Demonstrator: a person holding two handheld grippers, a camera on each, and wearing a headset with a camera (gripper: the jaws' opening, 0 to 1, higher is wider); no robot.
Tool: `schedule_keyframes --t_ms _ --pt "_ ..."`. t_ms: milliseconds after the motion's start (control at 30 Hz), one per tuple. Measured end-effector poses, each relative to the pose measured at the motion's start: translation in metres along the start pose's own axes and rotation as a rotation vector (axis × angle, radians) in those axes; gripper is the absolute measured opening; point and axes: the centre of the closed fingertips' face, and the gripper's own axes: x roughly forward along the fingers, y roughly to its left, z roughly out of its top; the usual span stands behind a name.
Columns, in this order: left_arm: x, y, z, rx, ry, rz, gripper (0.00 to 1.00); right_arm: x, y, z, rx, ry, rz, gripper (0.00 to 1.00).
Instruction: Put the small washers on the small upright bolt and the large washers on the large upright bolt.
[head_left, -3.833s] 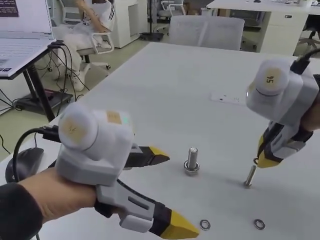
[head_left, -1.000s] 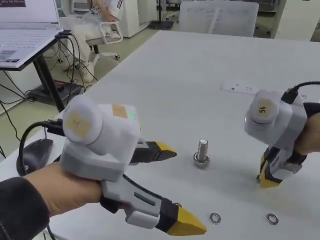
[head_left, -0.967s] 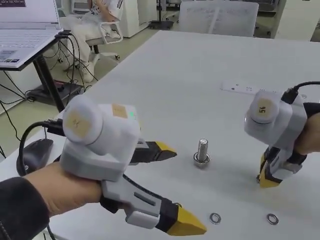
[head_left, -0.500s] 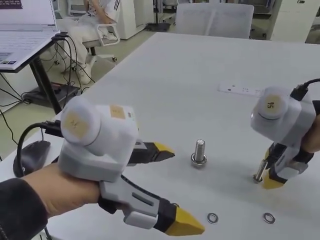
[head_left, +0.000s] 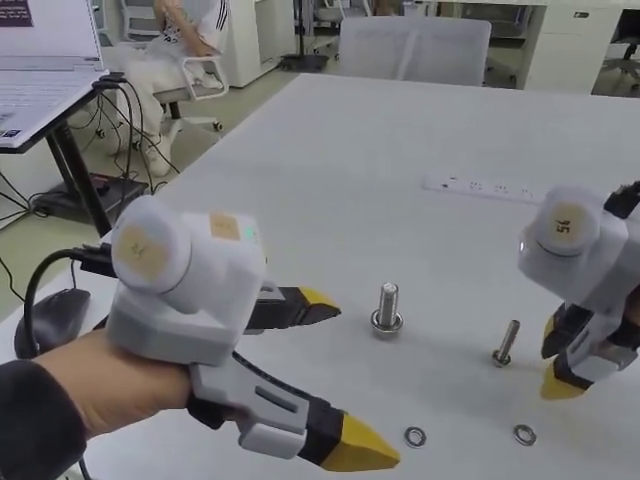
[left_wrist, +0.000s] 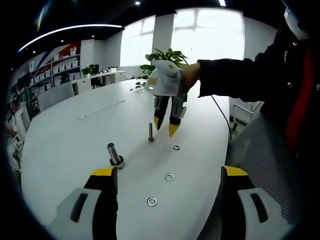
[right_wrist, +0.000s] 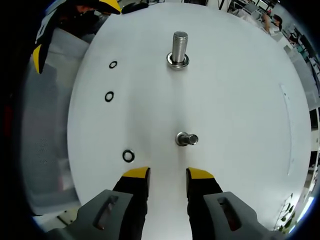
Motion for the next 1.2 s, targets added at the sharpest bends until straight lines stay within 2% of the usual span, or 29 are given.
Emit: schedule_keyframes --t_ms 167,433,667,900,1200 --pt "-0.002 0.0 0.001 0.003 -0.003 0.003 0.85 0.0 0.012 0.001 0.002 -0.01 0.014 0.3" --pt "-0.005 0.0 0.003 0.01 -0.011 0.011 0.85 0.001 0.034 0.013 -0.026 -0.032 0.04 0.3" --pt "-0.008 -0.001 0.003 0.012 -0.02 0.017 0.85 0.001 0.058 0.036 -0.083 -0.055 0.073 0.3" --pt "-0.011 -0.002 0.003 0.013 -0.025 0.024 0.85 0.005 0.071 0.059 -0.151 -0.058 0.085 0.3" --pt "-0.013 -0.004 0.001 0.009 -0.026 0.03 0.85 0.006 0.083 0.1 -0.233 -0.099 0.086 0.3"
